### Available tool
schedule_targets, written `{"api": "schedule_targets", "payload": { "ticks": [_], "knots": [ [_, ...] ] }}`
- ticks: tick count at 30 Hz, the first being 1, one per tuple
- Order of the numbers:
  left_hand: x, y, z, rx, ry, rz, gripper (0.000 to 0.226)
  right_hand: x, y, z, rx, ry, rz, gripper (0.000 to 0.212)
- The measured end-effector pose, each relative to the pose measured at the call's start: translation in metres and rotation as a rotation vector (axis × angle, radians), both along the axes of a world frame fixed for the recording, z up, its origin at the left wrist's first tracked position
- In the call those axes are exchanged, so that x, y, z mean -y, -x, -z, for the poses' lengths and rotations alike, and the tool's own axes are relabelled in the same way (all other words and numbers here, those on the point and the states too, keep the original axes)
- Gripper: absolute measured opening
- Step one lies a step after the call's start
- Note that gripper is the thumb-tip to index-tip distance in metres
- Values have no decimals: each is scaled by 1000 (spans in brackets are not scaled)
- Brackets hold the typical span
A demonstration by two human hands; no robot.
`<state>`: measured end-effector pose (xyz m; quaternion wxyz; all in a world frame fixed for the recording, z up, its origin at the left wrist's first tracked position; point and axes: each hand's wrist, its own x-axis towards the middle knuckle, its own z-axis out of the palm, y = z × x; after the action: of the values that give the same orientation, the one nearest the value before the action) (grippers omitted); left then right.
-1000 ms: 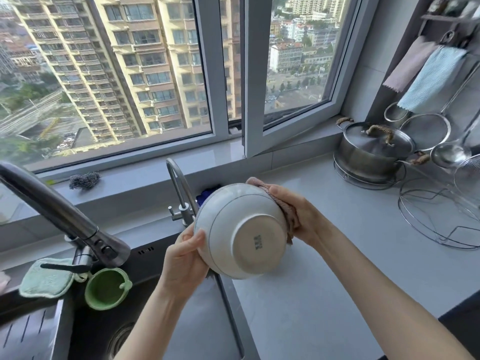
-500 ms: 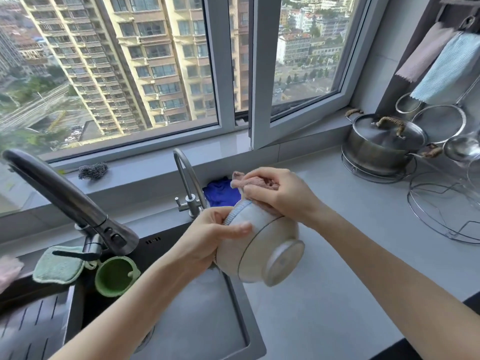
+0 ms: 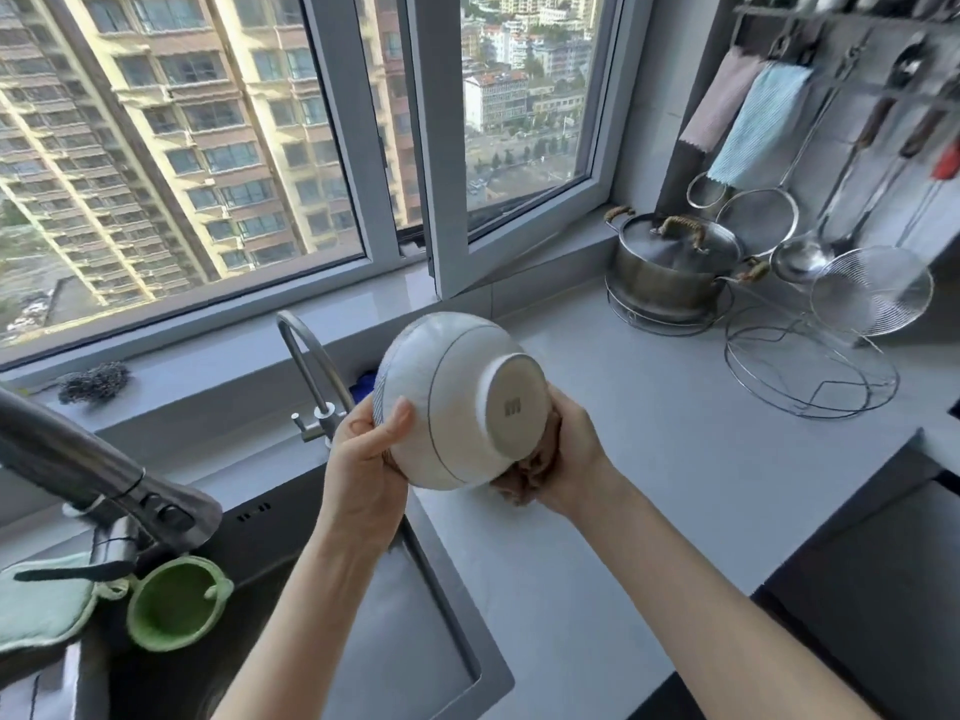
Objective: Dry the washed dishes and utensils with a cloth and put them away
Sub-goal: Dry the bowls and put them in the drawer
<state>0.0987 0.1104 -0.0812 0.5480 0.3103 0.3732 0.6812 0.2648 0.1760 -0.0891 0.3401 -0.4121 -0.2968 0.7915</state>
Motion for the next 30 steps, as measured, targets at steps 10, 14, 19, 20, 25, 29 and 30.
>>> {"api": "schedule_targets", "payload": {
  "ticks": [10,14,19,20,25,29,30],
  "knots": [
    [1,-66,16,-749,-257,109,14,46,-58,-43,-103,309,272,38],
    [11,-98,8,-1358,-690,110,23,65,-118,-64,98,266,308,36],
    [39,-156,0,-1649,-1001,316,27,110,-205,-66,361,52,319,43],
    [47,-174,-2,-1651,-1068,351,27,125,-221,-61,427,-4,331,39],
    [100,-288,-6,-1581,-1305,527,14,206,-314,-31,724,-269,577,34],
    [147,-387,6,-1528,-1491,624,23,276,-410,-7,894,-229,807,41],
    [157,-412,9,-1524,-1544,630,25,294,-433,1,929,-190,841,41]
  ]
}}
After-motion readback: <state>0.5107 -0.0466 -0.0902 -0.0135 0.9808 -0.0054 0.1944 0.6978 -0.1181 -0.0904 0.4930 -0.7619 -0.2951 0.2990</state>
